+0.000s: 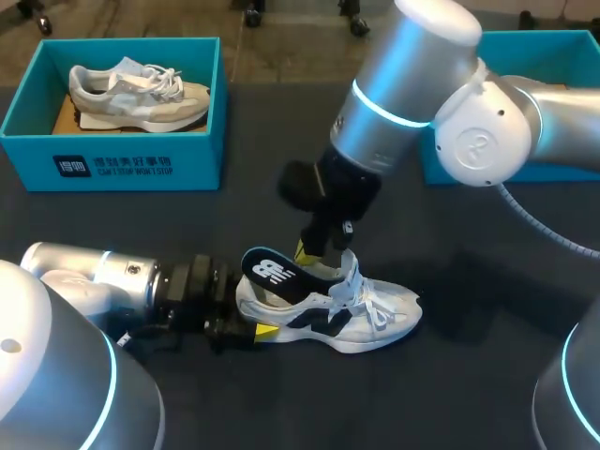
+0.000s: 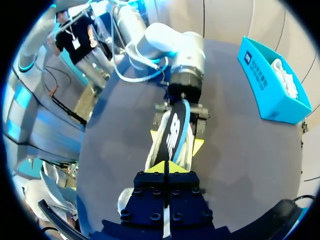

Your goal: Take the shoe out of the shoebox, open the shoe tongue, remove and reinsert the insole, then place the shoe into the shoebox

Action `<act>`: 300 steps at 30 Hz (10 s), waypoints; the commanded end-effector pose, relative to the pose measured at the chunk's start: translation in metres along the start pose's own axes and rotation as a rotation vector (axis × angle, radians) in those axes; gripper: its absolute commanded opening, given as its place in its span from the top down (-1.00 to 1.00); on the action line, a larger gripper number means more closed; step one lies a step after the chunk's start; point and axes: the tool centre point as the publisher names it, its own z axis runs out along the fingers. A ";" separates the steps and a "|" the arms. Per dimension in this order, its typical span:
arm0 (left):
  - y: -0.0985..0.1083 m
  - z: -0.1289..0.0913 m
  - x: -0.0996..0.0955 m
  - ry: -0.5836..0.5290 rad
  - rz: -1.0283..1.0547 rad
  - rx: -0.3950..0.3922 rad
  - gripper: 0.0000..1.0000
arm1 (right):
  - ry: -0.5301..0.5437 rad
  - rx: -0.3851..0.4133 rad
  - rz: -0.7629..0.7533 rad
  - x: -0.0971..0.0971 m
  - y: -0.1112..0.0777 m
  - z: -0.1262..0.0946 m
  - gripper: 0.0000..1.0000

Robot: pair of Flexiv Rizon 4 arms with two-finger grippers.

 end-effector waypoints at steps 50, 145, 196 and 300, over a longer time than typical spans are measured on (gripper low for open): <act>0.002 0.001 0.000 -0.002 0.000 0.000 1.00 | 0.178 -0.155 0.240 0.006 0.003 0.052 0.61; 0.002 0.001 0.000 -0.002 0.000 0.000 1.00 | 0.143 -0.229 0.135 -0.007 0.036 0.027 1.00; 0.002 0.001 0.000 -0.002 0.000 0.000 1.00 | 0.057 -0.778 -0.068 0.047 0.079 -0.188 1.00; -0.014 -0.021 0.008 0.094 0.059 -0.041 -1.00 | 0.004 -1.049 0.384 0.187 0.079 -0.288 1.00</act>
